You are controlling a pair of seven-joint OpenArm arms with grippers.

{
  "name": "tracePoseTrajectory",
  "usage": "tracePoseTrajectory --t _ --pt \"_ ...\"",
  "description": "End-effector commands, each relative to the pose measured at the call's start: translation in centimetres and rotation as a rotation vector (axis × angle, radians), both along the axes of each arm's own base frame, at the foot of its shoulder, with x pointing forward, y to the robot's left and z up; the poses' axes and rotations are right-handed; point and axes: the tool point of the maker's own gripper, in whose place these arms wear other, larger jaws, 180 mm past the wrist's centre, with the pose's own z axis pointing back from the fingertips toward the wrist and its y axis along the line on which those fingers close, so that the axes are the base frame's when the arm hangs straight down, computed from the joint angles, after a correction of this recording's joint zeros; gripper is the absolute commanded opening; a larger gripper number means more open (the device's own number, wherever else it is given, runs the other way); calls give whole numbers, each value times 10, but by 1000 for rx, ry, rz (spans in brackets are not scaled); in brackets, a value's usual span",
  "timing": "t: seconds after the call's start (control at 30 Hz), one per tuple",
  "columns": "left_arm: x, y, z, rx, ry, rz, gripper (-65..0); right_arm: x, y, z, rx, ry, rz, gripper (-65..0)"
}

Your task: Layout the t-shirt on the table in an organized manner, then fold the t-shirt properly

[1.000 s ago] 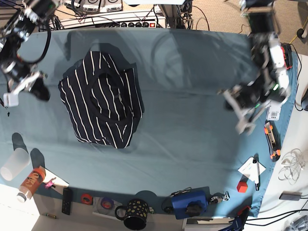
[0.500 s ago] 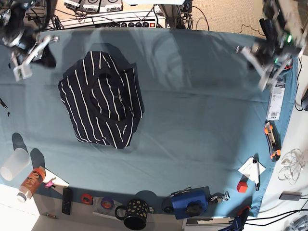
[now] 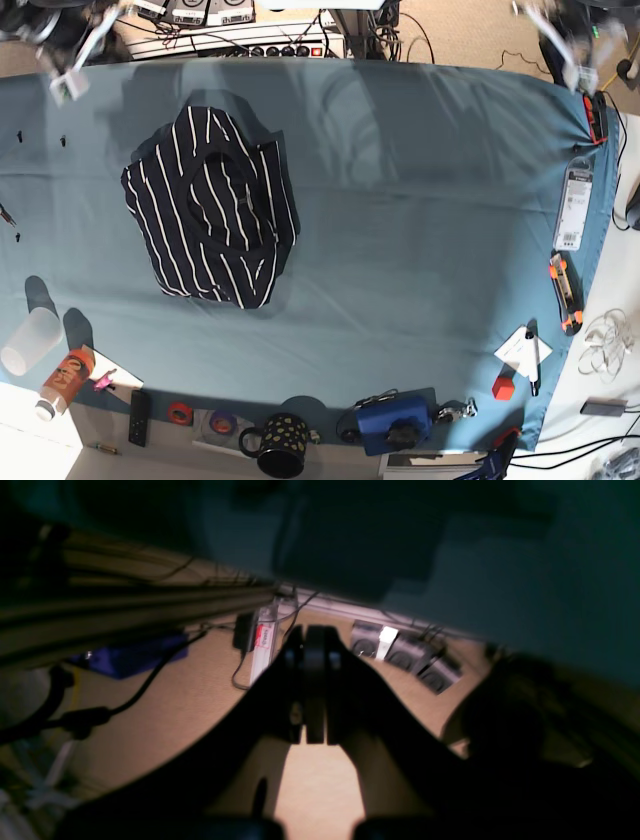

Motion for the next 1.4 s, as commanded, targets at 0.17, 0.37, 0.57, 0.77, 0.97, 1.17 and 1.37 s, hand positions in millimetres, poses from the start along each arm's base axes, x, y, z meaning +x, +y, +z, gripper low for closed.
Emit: tracePoseTrajectory --t 0.17,0.37,0.57,0.77,0.97,1.17,1.37 --pt "-49 -34 -30 -133 80 63 -650 -51 15 -33 86 170 -67 -650" --pt "-82 -38 -76 -206 192 156 -650 -139 26 -104 144 576 3 -650" --pt "-91 -21 -136 -183 264 222 -650 -181 18 -163 36 831 185 -650" --pt "-88 -4 -188 -165 295 269 -650 -161 28 -220 -19 808 299 -650" --pt "-87 -7 -227 -90 249 293 -650 -123 40 -264 -50 667 424 -650" --pt "-77 -8 -246 19 225 360 -650 -49 37 -295 -146 317 412 -650" --pt "-54 -31 -250 -16 146 376 -650 -26 29 -303 -215 225 420 -650"
